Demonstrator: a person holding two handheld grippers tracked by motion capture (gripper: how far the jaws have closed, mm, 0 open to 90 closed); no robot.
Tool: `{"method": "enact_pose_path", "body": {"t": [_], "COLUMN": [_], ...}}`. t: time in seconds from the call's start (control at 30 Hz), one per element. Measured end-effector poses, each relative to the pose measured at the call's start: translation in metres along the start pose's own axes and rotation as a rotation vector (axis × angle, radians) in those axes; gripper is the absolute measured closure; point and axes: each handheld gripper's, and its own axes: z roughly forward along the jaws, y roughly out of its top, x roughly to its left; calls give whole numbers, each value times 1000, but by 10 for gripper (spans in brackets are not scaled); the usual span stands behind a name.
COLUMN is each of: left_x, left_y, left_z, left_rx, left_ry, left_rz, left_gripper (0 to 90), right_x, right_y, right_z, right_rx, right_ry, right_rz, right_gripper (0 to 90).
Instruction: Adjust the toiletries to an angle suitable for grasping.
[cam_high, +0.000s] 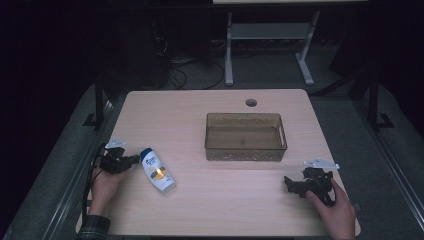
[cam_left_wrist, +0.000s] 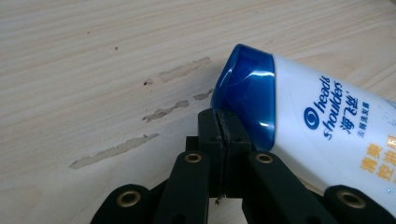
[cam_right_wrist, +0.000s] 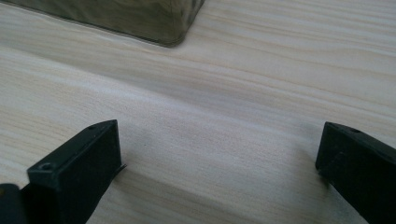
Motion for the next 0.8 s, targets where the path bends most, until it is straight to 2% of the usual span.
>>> {"method": "enact_pose_path", "body": {"t": [0.27, 0.47, 0.67, 0.8], "left_x": [-9, -15, -18, -18], "left_y": [13, 20, 28, 29], "left_z": [10, 19, 27, 31], "left_rx": [-5, 11, 4, 16], "left_ry": [-16, -24, -36, -38], "left_rz": [22, 38, 46, 50], "left_gripper": [886, 885, 881, 882], "right_x": [0, 0, 0, 0], "right_y": [0, 0, 0, 0], "right_z": [0, 0, 0, 0], "right_rx": [-1, -1, -1, 0], "right_ry": [0, 0, 0, 0], "right_rz": [-1, -1, -1, 0], "right_gripper": [0, 0, 0, 0]}}
